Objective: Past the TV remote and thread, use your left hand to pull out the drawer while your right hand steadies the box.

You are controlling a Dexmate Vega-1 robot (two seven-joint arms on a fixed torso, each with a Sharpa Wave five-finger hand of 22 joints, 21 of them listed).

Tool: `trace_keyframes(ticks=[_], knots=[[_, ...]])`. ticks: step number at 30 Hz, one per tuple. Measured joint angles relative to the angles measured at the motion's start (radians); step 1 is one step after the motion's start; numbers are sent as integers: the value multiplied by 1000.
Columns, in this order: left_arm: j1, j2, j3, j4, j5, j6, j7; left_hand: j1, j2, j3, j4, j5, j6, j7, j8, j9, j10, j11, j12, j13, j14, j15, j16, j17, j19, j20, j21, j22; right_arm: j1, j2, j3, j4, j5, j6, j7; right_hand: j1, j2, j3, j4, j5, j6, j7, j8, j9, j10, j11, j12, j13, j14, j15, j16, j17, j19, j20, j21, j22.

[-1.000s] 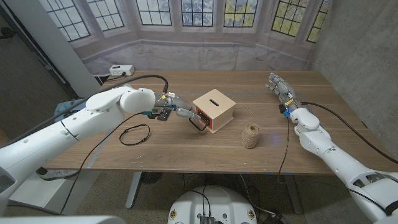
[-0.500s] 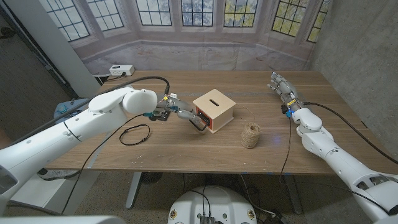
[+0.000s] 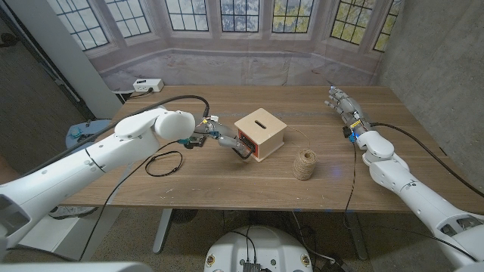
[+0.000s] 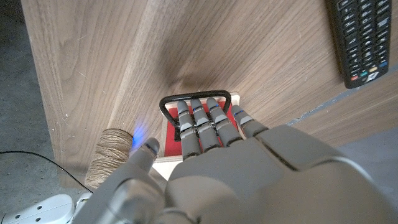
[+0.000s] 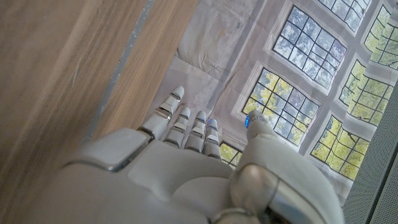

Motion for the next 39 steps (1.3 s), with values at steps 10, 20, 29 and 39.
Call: trace_keyframes(ticks=[10, 20, 29, 39], knots=[[-12, -12, 17, 14, 0, 4, -7, 0, 0, 0, 0, 0, 0, 0, 0, 0, 0, 0, 0, 0, 0, 0, 0, 0, 0, 0, -2, 0, -39, -42, 0, -98, -20, -22, -5, 0, 0, 0, 0, 0, 0, 0, 0, 0, 0, 0, 0, 0, 0, 0, 0, -1, 0, 0, 0, 0], [-14, -15, 24, 16, -9, 24, -13, 0, 0, 0, 0, 0, -5, 2, 0, 0, 0, 0, -4, 0, 4, 4, 0, 0, 7, 7, -2, 0, -65, -77, -6, -184, -51, -45, -7, 0, 0, 0, 0, 0, 0, 0, 0, 0, 0, 0, 0, 0, 0, 0, 0, -2, 0, 0, 0, 0], [-14, -9, 26, 15, -21, 38, -17, -11, 0, 0, 0, 0, -7, 3, 0, 0, 0, 0, -7, 0, 4, 15, 0, 0, 7, 7, -2, 0, -75, -99, -15, -243, -84, -63, -9, 5, -5, 0, 0, 0, 0, 0, 0, 0, 0, 0, 0, 0, 0, 0, 0, -2, 0, 0, 0, 0], [-13, -5, 29, 26, -36, 42, -16, -15, -4, 0, 0, 0, -7, 3, 0, 0, 0, 0, -7, 0, 4, 14, -1, 0, 7, 7, -2, 0, -89, -125, -25, -305, -128, -86, -19, 5, -5, 0, 0, 0, 0, 0, 0, 0, 0, 0, 0, 0, 0, 0, 0, -2, 0, 0, 0, 0]])
